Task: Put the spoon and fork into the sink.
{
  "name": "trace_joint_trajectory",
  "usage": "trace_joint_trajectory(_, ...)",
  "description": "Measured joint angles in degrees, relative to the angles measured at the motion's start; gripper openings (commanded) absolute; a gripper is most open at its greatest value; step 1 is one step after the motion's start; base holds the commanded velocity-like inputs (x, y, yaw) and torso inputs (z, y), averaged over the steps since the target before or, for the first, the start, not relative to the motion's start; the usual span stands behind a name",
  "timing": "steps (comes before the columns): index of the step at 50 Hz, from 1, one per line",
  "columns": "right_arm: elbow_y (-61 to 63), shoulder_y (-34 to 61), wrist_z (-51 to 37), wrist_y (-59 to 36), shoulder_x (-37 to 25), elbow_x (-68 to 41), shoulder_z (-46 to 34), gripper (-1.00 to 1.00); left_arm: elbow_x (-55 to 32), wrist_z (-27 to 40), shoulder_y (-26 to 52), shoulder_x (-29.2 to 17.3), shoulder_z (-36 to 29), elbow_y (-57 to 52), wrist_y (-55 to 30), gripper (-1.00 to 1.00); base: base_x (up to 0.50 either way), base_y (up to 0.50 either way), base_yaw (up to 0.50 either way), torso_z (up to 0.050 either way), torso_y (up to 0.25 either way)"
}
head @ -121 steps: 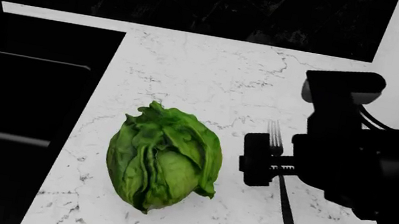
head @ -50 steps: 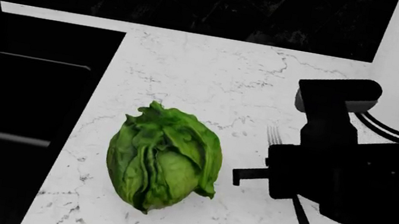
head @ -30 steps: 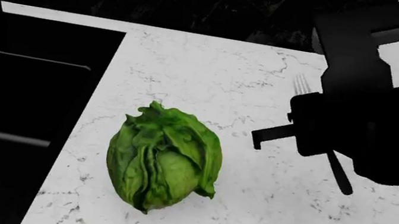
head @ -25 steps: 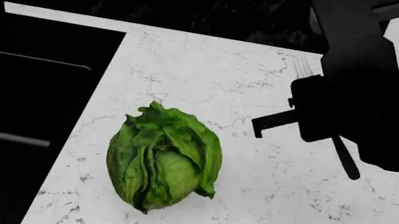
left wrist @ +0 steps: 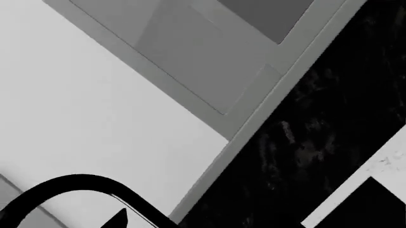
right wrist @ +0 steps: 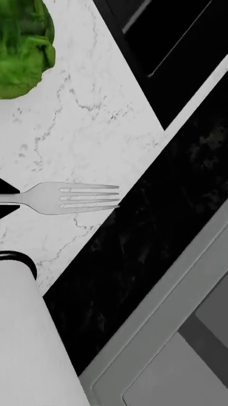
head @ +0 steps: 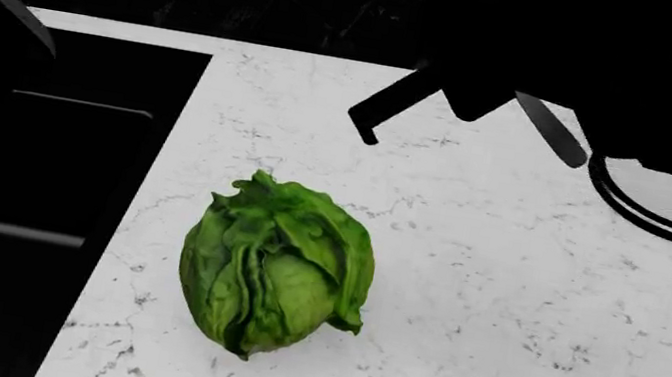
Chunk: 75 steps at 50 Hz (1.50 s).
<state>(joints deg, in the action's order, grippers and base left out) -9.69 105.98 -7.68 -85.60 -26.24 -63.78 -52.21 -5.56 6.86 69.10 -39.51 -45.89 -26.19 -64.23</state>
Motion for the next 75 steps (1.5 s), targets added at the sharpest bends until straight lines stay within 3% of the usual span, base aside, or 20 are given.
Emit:
trace_joint_trajectory(14,0.9,3.6,2.0,0.9,2.0,-2.4,-0.9,-1.00,15.9,1.3,5.9,-6.3,-18.7,-0.4,6.7,1.00,0.00,0.00,0.00,0.000,0.000)
trace_joint_trajectory(33,3.5,5.0,1.7,2.4,4.1,-7.0,0.8,-1.00,35.8,5.2,10.9,-9.6,-34.7,3.8,12.9,1.00,0.00,0.00,0.00,0.000,0.000)
trace_joint_trajectory(75,4.2,6.9,4.8,9.1,7.7,-7.8,0.5,-1.00,58.4,8.4,13.3,-11.3,-49.0,12.9,17.8,1.00,0.00,0.00,0.00,0.000,0.000)
